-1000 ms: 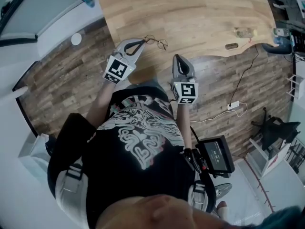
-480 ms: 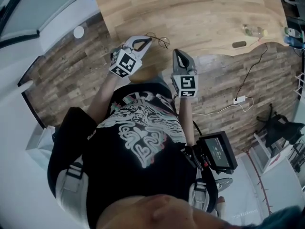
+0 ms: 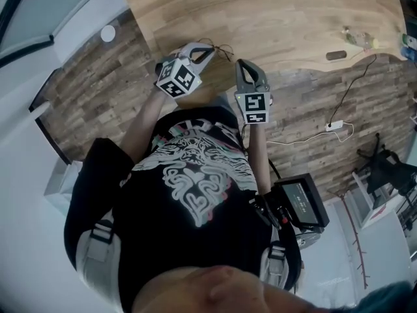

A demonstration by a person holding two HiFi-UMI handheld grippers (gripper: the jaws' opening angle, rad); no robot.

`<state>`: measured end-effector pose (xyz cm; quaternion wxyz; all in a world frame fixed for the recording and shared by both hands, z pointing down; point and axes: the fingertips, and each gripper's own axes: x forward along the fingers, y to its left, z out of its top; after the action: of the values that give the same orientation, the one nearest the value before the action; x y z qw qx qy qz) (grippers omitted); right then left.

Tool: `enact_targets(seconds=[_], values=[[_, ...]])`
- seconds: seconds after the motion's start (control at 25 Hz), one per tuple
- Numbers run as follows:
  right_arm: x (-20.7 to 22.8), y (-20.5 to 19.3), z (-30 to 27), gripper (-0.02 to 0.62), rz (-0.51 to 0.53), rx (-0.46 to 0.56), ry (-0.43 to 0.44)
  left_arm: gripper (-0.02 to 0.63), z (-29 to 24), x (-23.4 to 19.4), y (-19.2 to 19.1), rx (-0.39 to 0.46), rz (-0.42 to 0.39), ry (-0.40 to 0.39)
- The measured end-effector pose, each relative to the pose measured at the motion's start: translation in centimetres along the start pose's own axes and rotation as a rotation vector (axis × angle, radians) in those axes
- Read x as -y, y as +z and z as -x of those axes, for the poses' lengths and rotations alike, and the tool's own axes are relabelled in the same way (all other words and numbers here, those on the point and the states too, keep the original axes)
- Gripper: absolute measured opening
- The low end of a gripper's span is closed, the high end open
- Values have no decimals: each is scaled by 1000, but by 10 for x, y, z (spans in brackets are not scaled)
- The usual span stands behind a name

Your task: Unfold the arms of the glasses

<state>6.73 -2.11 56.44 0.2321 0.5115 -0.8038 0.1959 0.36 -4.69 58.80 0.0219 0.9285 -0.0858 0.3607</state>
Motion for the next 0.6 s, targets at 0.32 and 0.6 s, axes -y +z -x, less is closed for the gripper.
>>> enact_targets(seconds=[0.32, 0.6], values=[[-2, -24, -26, 0, 21, -82, 38, -11, -24, 5, -17, -53, 2, -69], [16, -34, -50, 0, 48, -122, 56, -11, -59, -4, -24, -113, -82, -116]])
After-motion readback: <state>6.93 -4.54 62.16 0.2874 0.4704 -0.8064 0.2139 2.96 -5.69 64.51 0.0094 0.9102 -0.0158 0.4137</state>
